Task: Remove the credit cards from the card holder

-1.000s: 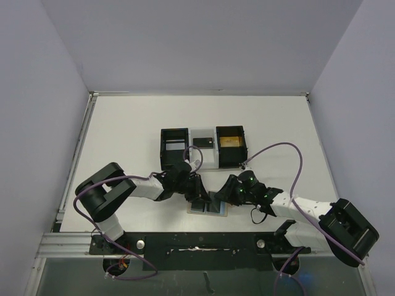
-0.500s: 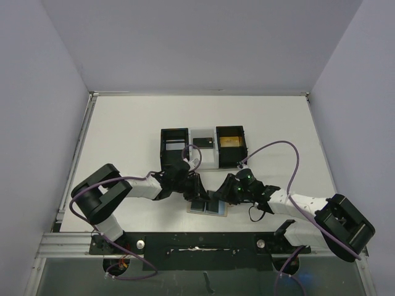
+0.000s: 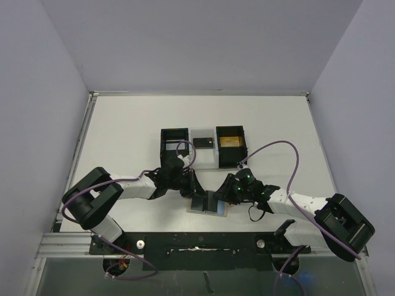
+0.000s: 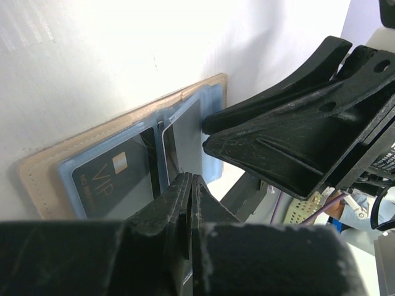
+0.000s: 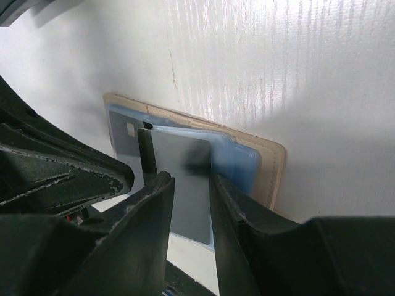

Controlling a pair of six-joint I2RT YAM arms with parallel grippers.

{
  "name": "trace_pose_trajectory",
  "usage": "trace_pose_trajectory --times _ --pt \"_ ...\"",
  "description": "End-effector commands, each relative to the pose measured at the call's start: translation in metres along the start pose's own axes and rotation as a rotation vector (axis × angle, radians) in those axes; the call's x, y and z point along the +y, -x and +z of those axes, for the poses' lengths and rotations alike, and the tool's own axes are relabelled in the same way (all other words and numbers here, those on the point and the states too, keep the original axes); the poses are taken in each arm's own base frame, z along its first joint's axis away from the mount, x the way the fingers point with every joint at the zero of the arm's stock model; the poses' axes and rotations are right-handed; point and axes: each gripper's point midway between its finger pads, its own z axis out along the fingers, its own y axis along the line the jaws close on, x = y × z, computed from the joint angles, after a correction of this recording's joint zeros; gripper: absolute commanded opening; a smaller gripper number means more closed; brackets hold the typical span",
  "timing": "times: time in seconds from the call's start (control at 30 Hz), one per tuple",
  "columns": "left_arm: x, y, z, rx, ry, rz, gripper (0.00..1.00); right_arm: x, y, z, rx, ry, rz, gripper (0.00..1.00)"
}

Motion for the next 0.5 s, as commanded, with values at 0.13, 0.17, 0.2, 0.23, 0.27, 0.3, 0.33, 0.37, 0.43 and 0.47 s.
trace_pose_trajectory --times 0.13,0.17,0.2,0.23,0.27,0.3,0.33,0.37,0.43,0.47 --pt "-0.013 0.001 -0.003 0.002 -0.063 0.028 0.21 -0.033 -0.009 -0.001 0.024 -0.138 0.000 0.33" --pt "-0.009 0.004 -0.003 -0.015 -0.043 0.027 0.24 -0.034 -0.009 -0.001 0.026 -0.139 -0.001 0.33" --pt "-0.007 0.005 -0.003 -0.022 -0.029 0.027 0.27 -0.033 -0.009 -0.001 0.026 -0.138 -0.001 0.33" --pt "-0.005 0.006 -0.004 -0.028 -0.017 0.029 0.30 -0.033 -0.009 -0.001 0.026 -0.138 -0.001 0.33" --pt "-0.005 0.007 -0.004 -0.033 -0.009 0.032 0.33 -0.033 -0.009 -0.001 0.026 -0.136 -0.001 0.33" --pt "-0.004 0.007 -0.005 -0.038 0.000 0.041 0.35 -0.033 -0.009 -0.001 0.025 -0.137 -0.001 0.33" --pt "-0.002 0.008 -0.005 -0.043 0.012 0.046 0.37 -0.032 -0.009 -0.001 0.025 -0.136 0.001 0.33" --pt "0.002 0.008 -0.005 -0.044 0.027 0.049 0.39 -0.032 -0.009 -0.001 0.026 -0.133 0.002 0.33" --pt "0.007 0.007 -0.003 -0.032 0.052 0.051 0.40 -0.031 -0.009 -0.001 0.028 -0.129 0.006 0.33" --pt "0.010 0.006 -0.001 -0.024 0.060 0.050 0.40 -0.031 -0.010 -0.001 0.027 -0.128 0.008 0.33"
